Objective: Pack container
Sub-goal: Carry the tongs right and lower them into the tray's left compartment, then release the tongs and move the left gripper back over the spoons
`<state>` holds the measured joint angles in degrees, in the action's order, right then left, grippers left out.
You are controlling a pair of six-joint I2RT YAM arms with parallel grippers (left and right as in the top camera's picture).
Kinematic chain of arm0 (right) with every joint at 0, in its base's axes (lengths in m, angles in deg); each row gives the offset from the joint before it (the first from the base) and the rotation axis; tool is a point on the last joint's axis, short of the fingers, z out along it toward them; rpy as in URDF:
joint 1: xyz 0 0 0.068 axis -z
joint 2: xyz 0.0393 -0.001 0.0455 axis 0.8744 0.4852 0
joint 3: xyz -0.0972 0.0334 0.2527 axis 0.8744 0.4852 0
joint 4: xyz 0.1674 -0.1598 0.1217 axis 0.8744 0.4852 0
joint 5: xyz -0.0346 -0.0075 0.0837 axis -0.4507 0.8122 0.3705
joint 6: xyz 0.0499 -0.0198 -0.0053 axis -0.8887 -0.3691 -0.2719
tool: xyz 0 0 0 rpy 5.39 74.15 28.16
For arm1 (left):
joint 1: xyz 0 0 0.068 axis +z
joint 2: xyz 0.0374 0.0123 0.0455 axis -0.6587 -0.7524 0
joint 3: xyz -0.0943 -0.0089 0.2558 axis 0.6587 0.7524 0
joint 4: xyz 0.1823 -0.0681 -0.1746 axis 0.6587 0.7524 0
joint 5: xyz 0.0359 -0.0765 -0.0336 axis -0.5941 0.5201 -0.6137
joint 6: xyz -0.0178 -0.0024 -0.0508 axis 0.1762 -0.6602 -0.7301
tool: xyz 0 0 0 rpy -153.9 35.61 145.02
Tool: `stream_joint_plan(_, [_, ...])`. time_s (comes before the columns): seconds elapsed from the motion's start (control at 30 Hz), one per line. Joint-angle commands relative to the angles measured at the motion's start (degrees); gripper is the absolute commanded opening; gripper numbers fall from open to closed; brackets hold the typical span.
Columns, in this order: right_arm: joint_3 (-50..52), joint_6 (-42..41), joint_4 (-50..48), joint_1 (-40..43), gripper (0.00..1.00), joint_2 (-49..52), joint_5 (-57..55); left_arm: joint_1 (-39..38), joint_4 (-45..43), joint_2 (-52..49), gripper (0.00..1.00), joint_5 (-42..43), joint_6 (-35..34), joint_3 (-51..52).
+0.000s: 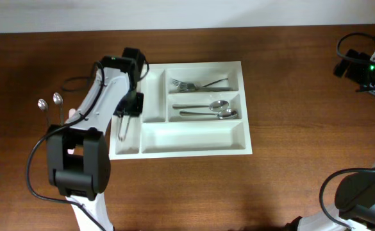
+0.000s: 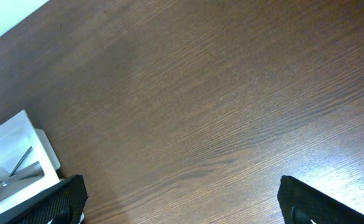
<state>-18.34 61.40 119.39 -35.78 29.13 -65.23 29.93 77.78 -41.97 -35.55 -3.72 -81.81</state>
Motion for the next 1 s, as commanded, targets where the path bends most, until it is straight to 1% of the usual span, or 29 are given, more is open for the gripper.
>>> stream_joint_plan(0.0, [-0.2,0.2,0.02,-0.04,0.99,-0.37,-0.55,1.36,1.49,2.27,0.55,-1.25,-0.2,-6.36])
stream_joint_plan(0.1, [-0.2,0.2,0.02,-0.04,0.99,-0.37,-0.52,1.73,2.08,3.8,0.62,-1.27,-0.2,-8.7])
stream_joint_plan(0.13, [-0.2,0.2,0.02,-0.04,0.99,-0.37,-0.52,1.77,2.03,4.22,0.67,-1.31,-0.17,-8.74])
stream_joint_plan(0.27, [-0.2,0.2,0.02,-0.04,0.99,-0.37,-0.52,2.51,3.61,4.59,0.69,-5.31,-0.2,-8.74])
stream_joint_plan(0.37, [-0.2,0.2,0.02,-0.04,0.99,-0.37,-0.52,4.63,5.25,4.57,0.69,-8.22,-0.44,-8.74])
stream_joint_plan(0.4, [-0.2,0.2,0.02,-0.04,0.98,-0.37,-0.52,5.95,5.55,4.57,0.69,-8.92,-0.46,-8.74])
stream_joint_plan(0.57, [-0.2,0.2,0.02,-0.04,0.99,-0.37,-0.52,15.3,5.73,4.57,0.77,-8.7,-0.59,-8.72])
stream_joint_plan(0.63, [-0.2,0.2,0.02,-0.04,0.99,-0.37,-0.52,19.87,5.57,4.44,0.77,-8.37,0.17,-8.72])
stream_joint_plan(0.67, [-0.2,0.2,0.02,-0.04,0.99,-0.37,-0.52,21.73,5.18,4.35,0.78,-6.86,2.21,-8.72])
stream_joint_plan(0.73, [-0.2,0.2,0.02,-0.04,0.99,-0.37,-0.52,25.94,3.52,4.11,0.78,0.42,9.03,-8.7])
stream_joint_plan(0.77, [-0.2,0.2,0.02,-0.04,0.99,-0.37,-0.52,27.96,2.47,4.02,0.78,3.78,11.21,-8.59])
stream_joint_plan(0.93, [-0.2,0.2,0.02,-0.04,0.99,-0.37,-0.52,36.09,-4.13,3.91,0.78,9.42,11.3,-7.26])
stream_joint_plan(0.97, [-0.2,0.2,0.02,-0.04,0.99,-0.37,-0.52,37.16,-5.57,3.91,0.76,9.81,10.4,-6.82])
